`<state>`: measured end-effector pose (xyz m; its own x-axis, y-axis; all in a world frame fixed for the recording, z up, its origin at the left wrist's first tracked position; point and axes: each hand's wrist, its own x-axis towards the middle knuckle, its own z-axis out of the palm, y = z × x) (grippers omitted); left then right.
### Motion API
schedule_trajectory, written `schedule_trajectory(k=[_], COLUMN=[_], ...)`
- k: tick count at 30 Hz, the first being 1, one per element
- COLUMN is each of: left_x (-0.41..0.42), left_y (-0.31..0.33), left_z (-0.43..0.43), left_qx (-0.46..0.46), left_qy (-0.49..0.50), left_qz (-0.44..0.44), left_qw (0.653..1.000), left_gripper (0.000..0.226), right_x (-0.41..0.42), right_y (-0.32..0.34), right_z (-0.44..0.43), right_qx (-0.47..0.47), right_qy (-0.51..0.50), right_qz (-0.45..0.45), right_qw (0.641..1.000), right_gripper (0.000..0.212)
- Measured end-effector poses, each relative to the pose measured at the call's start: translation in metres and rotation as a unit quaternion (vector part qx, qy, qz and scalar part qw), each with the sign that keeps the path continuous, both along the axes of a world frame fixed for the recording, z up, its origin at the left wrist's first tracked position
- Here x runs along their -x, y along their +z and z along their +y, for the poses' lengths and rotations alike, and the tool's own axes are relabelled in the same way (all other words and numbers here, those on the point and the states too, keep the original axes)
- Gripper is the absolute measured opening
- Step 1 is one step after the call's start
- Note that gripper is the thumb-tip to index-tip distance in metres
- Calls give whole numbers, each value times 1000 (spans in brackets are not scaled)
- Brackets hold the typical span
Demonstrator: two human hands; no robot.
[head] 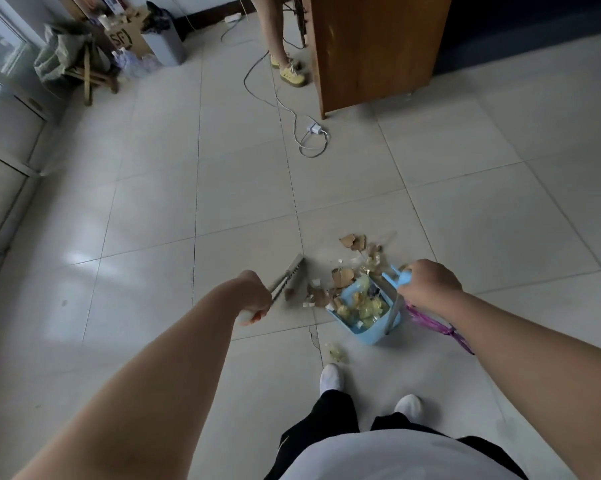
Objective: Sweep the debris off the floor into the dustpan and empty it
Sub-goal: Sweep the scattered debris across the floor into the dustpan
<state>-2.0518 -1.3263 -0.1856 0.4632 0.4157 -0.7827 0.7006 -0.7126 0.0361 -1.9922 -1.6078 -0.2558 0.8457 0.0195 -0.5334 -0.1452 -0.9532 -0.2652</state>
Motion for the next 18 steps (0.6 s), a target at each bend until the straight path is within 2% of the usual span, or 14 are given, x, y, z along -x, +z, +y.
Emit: schedule_trajectory(k=[3, 7, 10, 13, 18], left_x=[4, 4, -1, -6, -15], left_y=[-14, -23, -27, -18, 15], left_z=[-1, -15, -32, -57, -82], left_qx=[12, 39, 91, 126, 138], left_qy=[11, 38, 75, 40, -76], left_qz=[14, 40, 46, 66, 83], left_qw=[1000, 998, 992, 989, 984], left_gripper=[18, 6, 33, 36, 32], right_x=[-1, 0, -1, -3, -2], right_y=[-3, -9, -13, -15, -19], right_z=[0, 0, -1, -3, -14], right_qx=[3, 9, 7, 3, 0], right_qy=[18, 27, 16, 13, 8], right_qz=[5, 9, 4, 8, 4], right_qw=[1000, 1000, 1000, 1000, 1000], right_gripper=[16, 15, 20, 23, 34])
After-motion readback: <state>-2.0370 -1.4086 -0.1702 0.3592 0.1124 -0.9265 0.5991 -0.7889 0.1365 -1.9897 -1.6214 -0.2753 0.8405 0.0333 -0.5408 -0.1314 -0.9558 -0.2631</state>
